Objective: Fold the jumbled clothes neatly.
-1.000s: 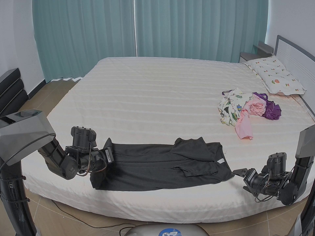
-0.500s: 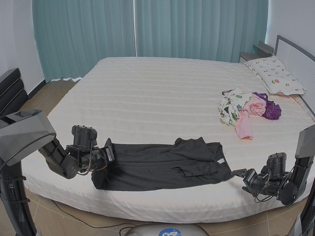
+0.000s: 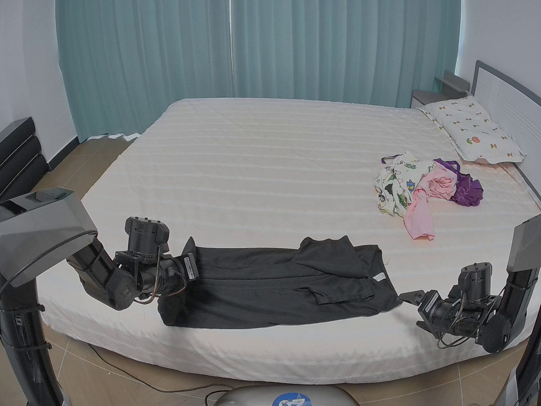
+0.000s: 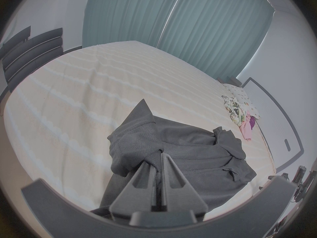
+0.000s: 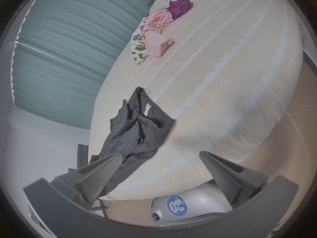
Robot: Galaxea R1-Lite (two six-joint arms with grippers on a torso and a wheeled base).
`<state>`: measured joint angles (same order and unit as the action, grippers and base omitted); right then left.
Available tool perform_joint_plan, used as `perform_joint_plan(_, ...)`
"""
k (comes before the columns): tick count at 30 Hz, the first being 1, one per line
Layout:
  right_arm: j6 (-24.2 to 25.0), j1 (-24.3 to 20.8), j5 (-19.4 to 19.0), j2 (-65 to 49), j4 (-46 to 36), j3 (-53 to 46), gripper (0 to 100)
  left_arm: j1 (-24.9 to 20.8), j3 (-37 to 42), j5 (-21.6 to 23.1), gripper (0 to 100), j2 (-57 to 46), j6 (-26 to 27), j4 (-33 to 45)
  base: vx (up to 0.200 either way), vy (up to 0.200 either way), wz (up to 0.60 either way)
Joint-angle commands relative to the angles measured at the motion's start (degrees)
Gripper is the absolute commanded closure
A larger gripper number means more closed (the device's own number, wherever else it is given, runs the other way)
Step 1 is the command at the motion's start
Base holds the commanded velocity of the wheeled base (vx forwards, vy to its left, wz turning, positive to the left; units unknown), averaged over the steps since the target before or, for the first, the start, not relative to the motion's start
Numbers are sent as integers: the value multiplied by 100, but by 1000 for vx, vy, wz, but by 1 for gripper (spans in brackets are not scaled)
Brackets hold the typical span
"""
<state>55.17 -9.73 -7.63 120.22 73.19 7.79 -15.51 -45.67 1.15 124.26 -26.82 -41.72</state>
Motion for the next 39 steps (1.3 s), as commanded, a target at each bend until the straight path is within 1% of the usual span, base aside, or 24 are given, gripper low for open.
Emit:
perform_joint_plan(1, 2, -3, -2, 1, 2, 3, 0, -181, -56, -71, 100, -148, 1, 120, 0, -200, 0)
perform_joint_plan(10, -7, -12, -2, 1, 2, 3, 0, -471, -382, -185, 100, -130, -8, 401, 0, -200, 0)
perform_joint_plan(22, -7, -12, -2, -17, 2, 3, 0, -594, -610, -185, 100, -86, 1, 471, 0, -200, 0)
perform_joint_plan(33, -7, -20, -2, 1, 2, 3, 0, -787, -1269, -194, 100, -7, -16, 1034, 0, -200, 0)
perform_joint_plan(39, -7, -20, -2, 1, 2, 3, 0, -893, -1577, -202, 100, 195, -78, 1052, 0, -200, 0)
